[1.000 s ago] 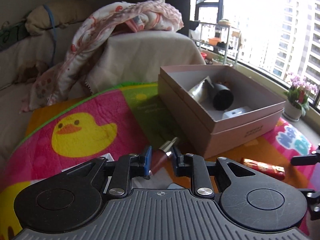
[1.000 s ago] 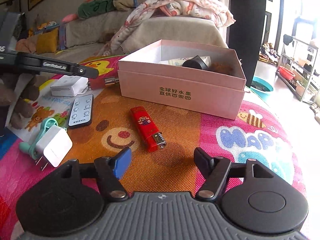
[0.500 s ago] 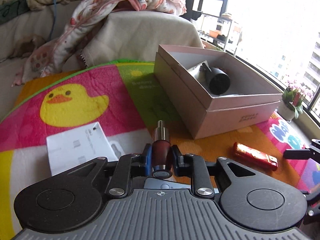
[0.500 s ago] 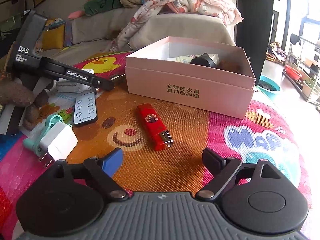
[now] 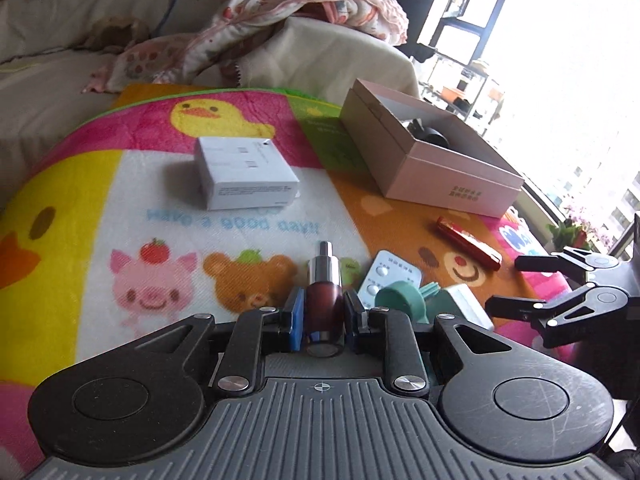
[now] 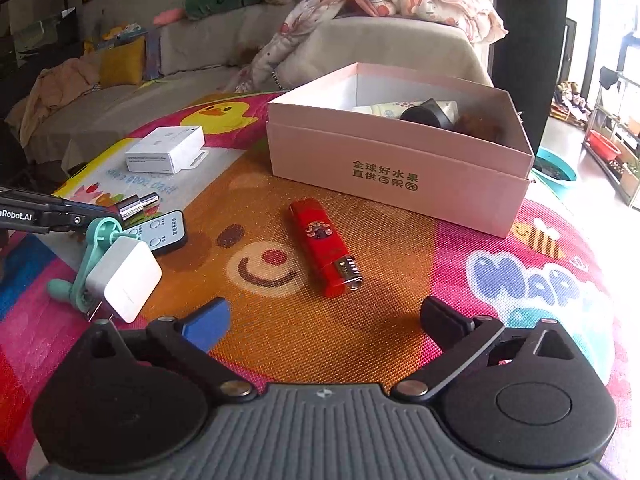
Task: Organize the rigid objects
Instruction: 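Lift the lipstick tube with the left tool and hold it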
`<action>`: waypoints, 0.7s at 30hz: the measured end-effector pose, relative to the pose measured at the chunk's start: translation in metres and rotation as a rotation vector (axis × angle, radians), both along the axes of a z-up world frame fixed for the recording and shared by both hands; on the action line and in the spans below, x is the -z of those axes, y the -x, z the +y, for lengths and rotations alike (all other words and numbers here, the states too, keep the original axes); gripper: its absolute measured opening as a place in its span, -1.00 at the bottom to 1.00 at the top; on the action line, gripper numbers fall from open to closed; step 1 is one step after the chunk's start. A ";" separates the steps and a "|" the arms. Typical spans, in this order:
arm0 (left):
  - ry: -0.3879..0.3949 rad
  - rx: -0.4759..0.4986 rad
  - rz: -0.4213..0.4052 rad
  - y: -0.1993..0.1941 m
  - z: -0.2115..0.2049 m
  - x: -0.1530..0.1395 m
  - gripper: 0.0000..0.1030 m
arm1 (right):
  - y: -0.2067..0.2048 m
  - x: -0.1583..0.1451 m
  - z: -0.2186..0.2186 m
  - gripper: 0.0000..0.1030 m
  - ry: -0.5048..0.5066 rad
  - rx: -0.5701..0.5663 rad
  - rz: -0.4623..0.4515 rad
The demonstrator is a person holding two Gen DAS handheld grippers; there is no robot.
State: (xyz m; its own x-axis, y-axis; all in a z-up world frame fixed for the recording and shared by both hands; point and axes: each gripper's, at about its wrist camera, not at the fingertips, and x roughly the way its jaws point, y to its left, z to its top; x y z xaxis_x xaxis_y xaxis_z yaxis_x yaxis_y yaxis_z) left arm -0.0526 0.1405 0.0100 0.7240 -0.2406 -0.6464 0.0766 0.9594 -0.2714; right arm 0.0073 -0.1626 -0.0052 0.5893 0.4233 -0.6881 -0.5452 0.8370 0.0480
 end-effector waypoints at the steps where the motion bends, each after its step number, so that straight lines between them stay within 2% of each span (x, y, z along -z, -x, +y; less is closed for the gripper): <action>1: -0.007 -0.017 -0.001 0.006 0.002 -0.001 -0.51 | 0.000 0.000 0.001 1.00 0.007 -0.008 0.001; 4: 0.014 -0.024 0.011 0.026 0.007 -0.002 -0.51 | -0.001 0.000 0.001 1.00 0.015 -0.015 0.007; 8: 0.026 0.046 0.021 0.038 -0.004 -0.001 -0.50 | -0.001 0.001 0.002 1.00 0.017 -0.014 0.004; 13: 0.033 0.118 0.006 0.036 -0.029 0.003 -0.49 | 0.000 0.001 0.001 1.00 0.011 -0.011 -0.002; 21: 0.004 0.103 0.009 0.021 -0.055 0.004 -0.49 | 0.000 0.001 0.001 1.00 0.011 -0.008 -0.006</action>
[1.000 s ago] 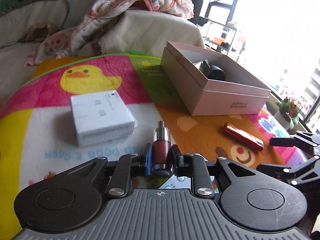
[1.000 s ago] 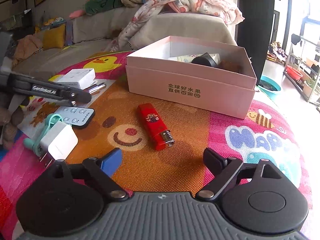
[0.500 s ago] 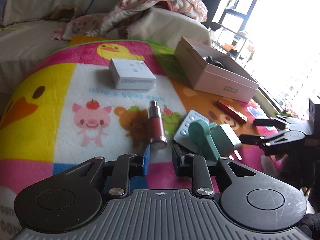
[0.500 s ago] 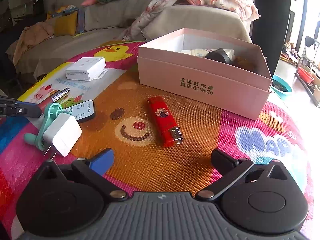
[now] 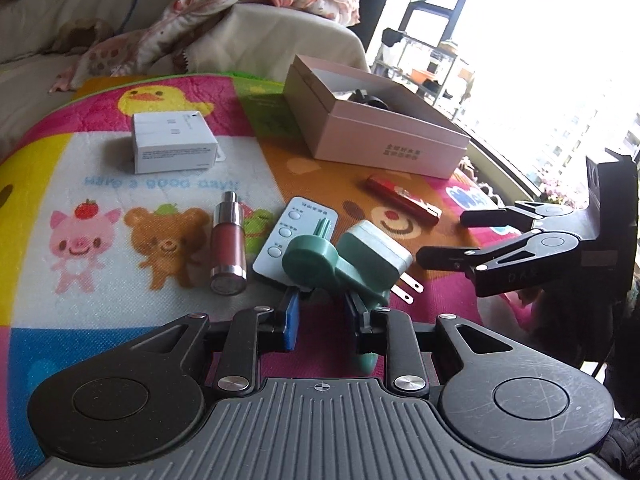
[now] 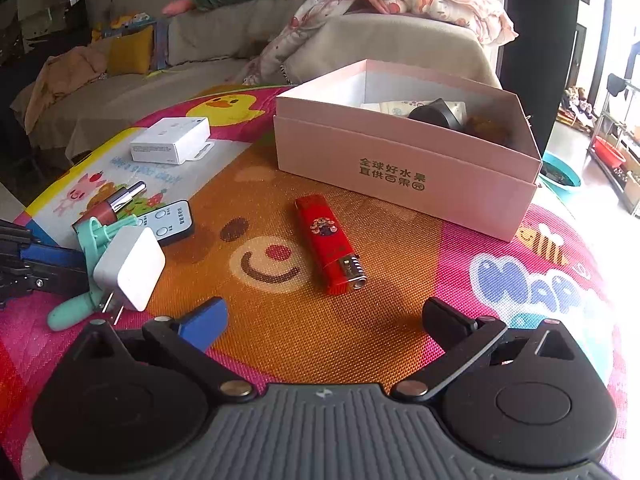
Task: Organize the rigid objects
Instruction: 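Lift the lipstick tube with the left tool and hold it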
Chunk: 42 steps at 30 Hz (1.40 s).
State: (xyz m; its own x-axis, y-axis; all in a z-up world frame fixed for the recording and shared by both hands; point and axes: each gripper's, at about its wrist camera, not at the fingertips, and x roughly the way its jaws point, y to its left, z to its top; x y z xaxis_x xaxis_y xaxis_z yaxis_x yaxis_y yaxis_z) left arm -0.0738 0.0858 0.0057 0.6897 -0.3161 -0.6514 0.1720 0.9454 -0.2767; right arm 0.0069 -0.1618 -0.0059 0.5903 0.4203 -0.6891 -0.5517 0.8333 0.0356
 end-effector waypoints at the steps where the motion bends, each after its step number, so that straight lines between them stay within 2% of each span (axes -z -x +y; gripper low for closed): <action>1: -0.005 0.000 0.001 -0.001 -0.002 0.000 -0.49 | 0.000 0.000 0.000 1.00 -0.001 0.000 0.000; 7: -0.026 0.013 0.001 -0.007 -0.011 -0.002 -0.49 | 0.000 0.000 0.000 1.00 -0.002 0.000 0.000; 15: 0.002 0.048 0.001 -0.008 -0.012 -0.004 -0.49 | 0.000 0.000 -0.001 1.00 -0.002 0.000 0.000; 17: 0.002 0.065 -0.018 -0.002 -0.011 -0.010 -0.49 | 0.000 0.000 -0.001 1.00 -0.002 0.000 0.000; 19: -0.033 0.079 -0.062 0.005 -0.010 -0.020 -0.49 | 0.000 0.000 -0.001 1.00 -0.002 0.000 0.000; 21: -0.067 0.058 -0.110 0.009 -0.006 -0.029 -0.48 | 0.000 0.000 -0.001 1.00 -0.002 0.000 0.000; 23: -0.093 -0.009 -0.126 0.006 0.004 -0.032 -0.48 | 0.000 0.000 -0.001 1.00 -0.002 0.000 0.000; 26: -0.103 -0.096 -0.085 -0.007 0.018 -0.024 -0.48 | 0.000 0.000 -0.001 1.00 -0.002 0.000 0.000; 30: -0.090 -0.103 -0.051 -0.022 0.021 -0.011 -0.48 | 0.001 -0.002 -0.002 0.98 -0.005 0.014 -0.009; 33: -0.089 -0.116 -0.039 -0.031 0.021 -0.004 -0.47 | 0.011 -0.011 -0.008 0.80 -0.033 0.069 -0.075; 38: -0.093 -0.119 -0.054 -0.034 0.018 -0.002 -0.49 | 0.033 -0.032 0.003 0.80 -0.192 -0.061 -0.048; 40: -0.080 -0.104 -0.056 -0.031 0.019 0.000 -0.48 | 0.040 -0.036 0.019 0.76 -0.185 -0.107 -0.066; 42: -0.068 -0.102 -0.057 -0.028 0.021 0.001 -0.48 | 0.042 -0.034 0.037 0.70 -0.135 -0.133 -0.074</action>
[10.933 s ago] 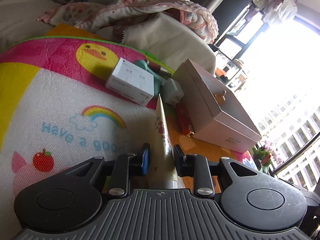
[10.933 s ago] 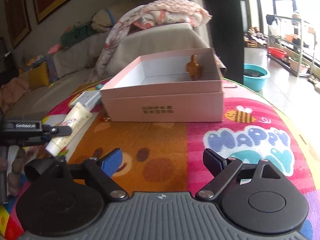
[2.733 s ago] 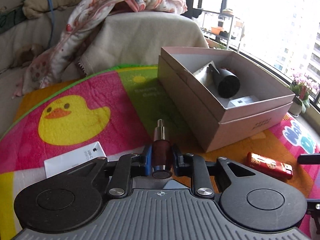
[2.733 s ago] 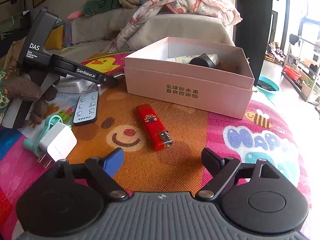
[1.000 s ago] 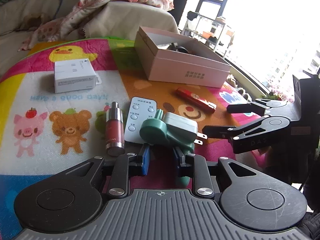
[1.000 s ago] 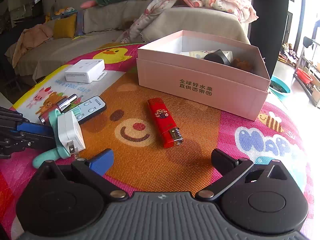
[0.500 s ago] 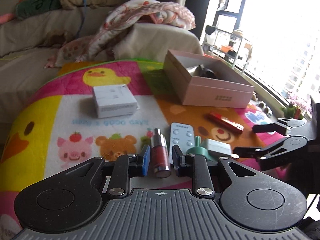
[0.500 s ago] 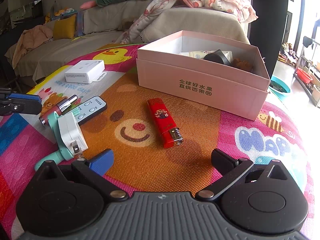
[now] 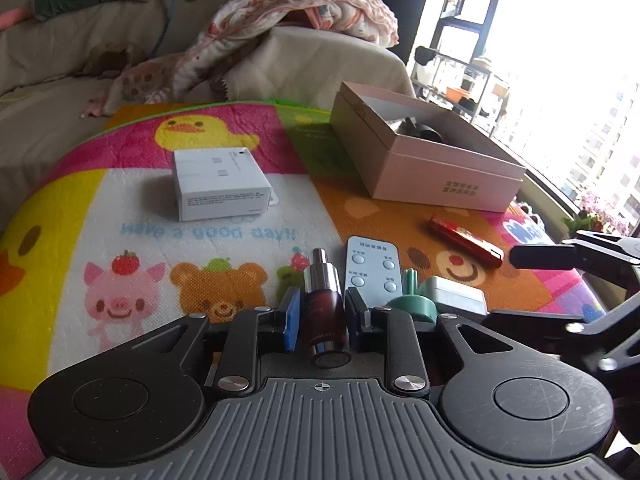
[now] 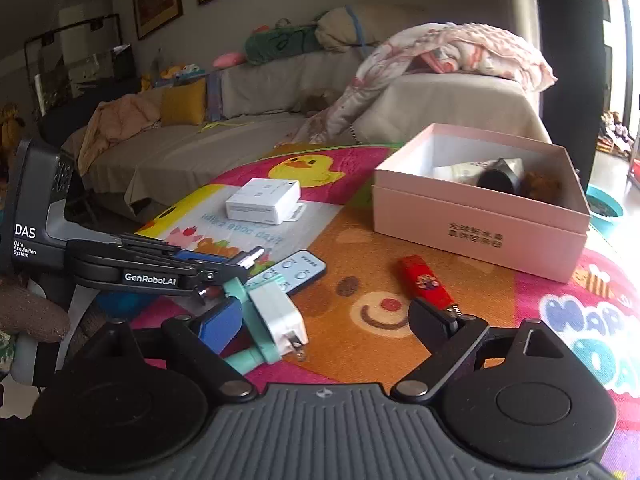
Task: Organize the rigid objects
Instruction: 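Lift the lipstick tube with the left tool and hold it, then grasp the white plug charger with the right tool while the left tool holds the lipstick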
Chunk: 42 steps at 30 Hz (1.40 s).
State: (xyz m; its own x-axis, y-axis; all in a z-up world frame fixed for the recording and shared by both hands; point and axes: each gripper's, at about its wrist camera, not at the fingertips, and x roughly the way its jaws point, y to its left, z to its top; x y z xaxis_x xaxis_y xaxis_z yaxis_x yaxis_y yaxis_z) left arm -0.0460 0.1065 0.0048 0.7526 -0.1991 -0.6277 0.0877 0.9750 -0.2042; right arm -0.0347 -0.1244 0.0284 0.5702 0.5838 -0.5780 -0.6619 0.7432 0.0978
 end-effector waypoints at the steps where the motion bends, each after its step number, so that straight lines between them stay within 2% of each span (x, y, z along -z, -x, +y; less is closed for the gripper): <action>1: 0.008 0.000 0.000 0.002 0.001 0.000 -0.48 | -0.001 0.004 0.009 0.59 0.039 -0.003 -0.011; 3: 0.018 0.001 0.000 0.005 0.004 0.001 -0.48 | -0.007 0.008 0.015 0.48 0.088 0.017 -0.022; 5: 0.027 0.003 -0.007 0.008 0.005 0.002 -0.49 | -0.014 0.008 0.011 0.48 0.098 0.081 -0.037; 8: 0.064 -0.012 -0.019 0.009 0.004 0.004 -0.47 | -0.019 0.011 0.002 0.46 0.194 0.228 -0.135; 9: 0.081 -0.020 -0.019 0.008 0.003 0.005 -0.47 | -0.021 0.012 -0.001 0.45 0.201 0.239 -0.134; 13: 0.063 0.001 -0.025 0.006 0.000 0.005 -0.46 | -0.021 0.008 -0.010 0.46 0.095 0.178 -0.007; 15: 0.071 0.005 -0.023 0.005 0.001 0.005 -0.46 | -0.021 0.009 -0.003 0.46 0.077 0.163 0.024; 23: 0.029 0.001 -0.031 0.008 -0.006 0.004 -0.45 | -0.033 0.017 0.038 0.43 0.082 0.151 0.006; 24: 0.026 -0.001 -0.032 0.008 -0.006 0.004 -0.45 | -0.036 0.018 0.038 0.31 0.082 0.151 0.019; 25: 0.026 -0.002 -0.033 0.008 -0.006 0.004 -0.44 | -0.040 0.020 0.037 0.04 0.086 0.147 0.040; 26: 0.027 -0.002 -0.034 0.008 -0.006 0.004 -0.44 | -0.041 0.021 0.034 -0.04 0.087 0.139 0.059; 30: 0.033 -0.004 -0.034 0.008 -0.005 0.004 -0.44 | -0.032 0.022 0.013 -0.05 0.097 0.117 0.052; 35: 0.034 -0.006 -0.035 0.008 -0.005 0.004 -0.44 | -0.015 0.023 -0.016 -0.03 0.199 0.093 -0.025; 37: 0.034 -0.007 -0.035 0.008 -0.005 0.004 -0.44 | -0.011 0.023 -0.024 0.21 0.257 0.135 -0.078; 39: 0.032 -0.008 -0.036 0.008 -0.005 0.004 -0.44 | -0.011 0.024 -0.029 0.30 0.323 0.206 -0.130; 40: 0.032 -0.009 -0.036 0.009 -0.005 0.004 -0.44 | -0.013 0.024 -0.033 0.30 0.329 0.239 -0.129; 42: 0.034 -0.016 -0.036 0.009 -0.006 0.004 -0.44 | -0.017 0.021 -0.040 0.30 0.267 0.270 -0.056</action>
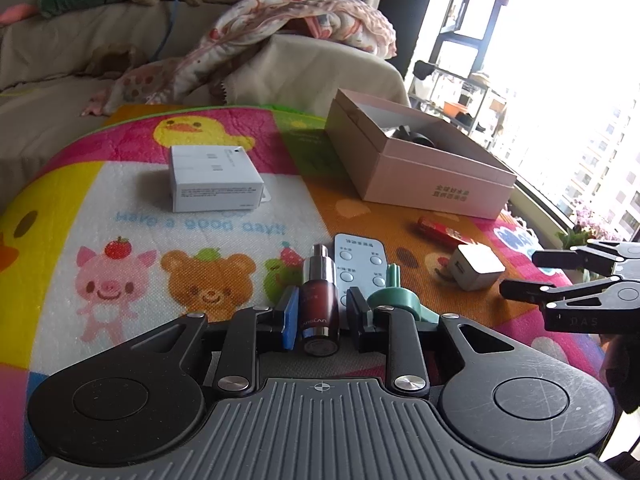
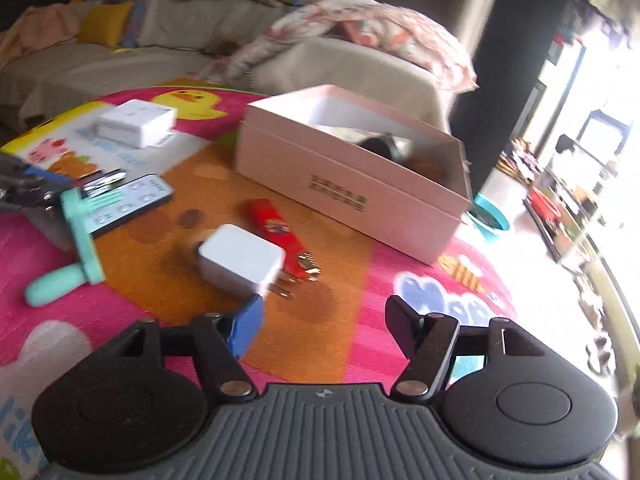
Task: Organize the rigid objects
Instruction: 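Grasp the white plug charger with the right tool while the left tool holds the lipstick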
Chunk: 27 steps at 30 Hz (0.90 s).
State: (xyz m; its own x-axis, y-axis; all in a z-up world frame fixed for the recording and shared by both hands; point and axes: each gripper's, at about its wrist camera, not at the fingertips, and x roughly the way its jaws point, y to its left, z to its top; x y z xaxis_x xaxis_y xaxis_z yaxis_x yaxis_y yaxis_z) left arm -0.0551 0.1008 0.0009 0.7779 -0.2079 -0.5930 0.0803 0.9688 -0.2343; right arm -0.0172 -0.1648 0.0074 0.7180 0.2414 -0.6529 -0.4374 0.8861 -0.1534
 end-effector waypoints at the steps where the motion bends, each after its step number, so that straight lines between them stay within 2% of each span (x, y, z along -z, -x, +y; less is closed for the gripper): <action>1: 0.000 -0.003 0.000 0.000 0.000 0.000 -0.43 | -0.001 -0.002 -0.003 0.30 -0.054 -0.002 0.039; 4: 0.003 -0.010 0.002 0.000 0.001 -0.001 -0.47 | -0.001 -0.004 0.000 0.30 -0.161 -0.025 0.085; 6: 0.005 -0.016 0.006 -0.002 0.002 -0.001 -0.48 | -0.004 -0.004 0.011 0.30 -0.175 -0.032 0.087; 11: -0.019 -0.011 0.015 -0.004 -0.001 -0.003 -0.53 | -0.012 0.000 0.042 0.30 -0.115 -0.031 0.042; 12: -0.027 -0.005 0.015 -0.003 -0.003 -0.004 -0.53 | -0.012 0.000 0.045 0.16 -0.095 -0.031 0.031; 16: -0.049 0.015 0.011 0.005 -0.005 -0.005 -0.54 | -0.003 -0.005 0.040 0.15 -0.095 -0.069 0.039; 20: -0.062 0.022 0.013 0.012 -0.006 -0.008 -0.54 | 0.010 -0.015 0.033 0.13 -0.080 -0.066 0.003; 21: -0.067 0.026 0.013 0.014 -0.007 -0.010 -0.54 | 0.013 -0.018 0.032 -0.15 -0.082 -0.070 0.003; 24: -0.098 0.049 0.007 0.020 -0.013 -0.016 -0.54 | 0.019 -0.025 0.025 -0.16 -0.089 -0.067 -0.008; 27: -0.124 0.067 -0.003 0.027 -0.020 -0.024 -0.54 | 0.026 -0.028 0.017 -0.36 -0.095 -0.072 -0.021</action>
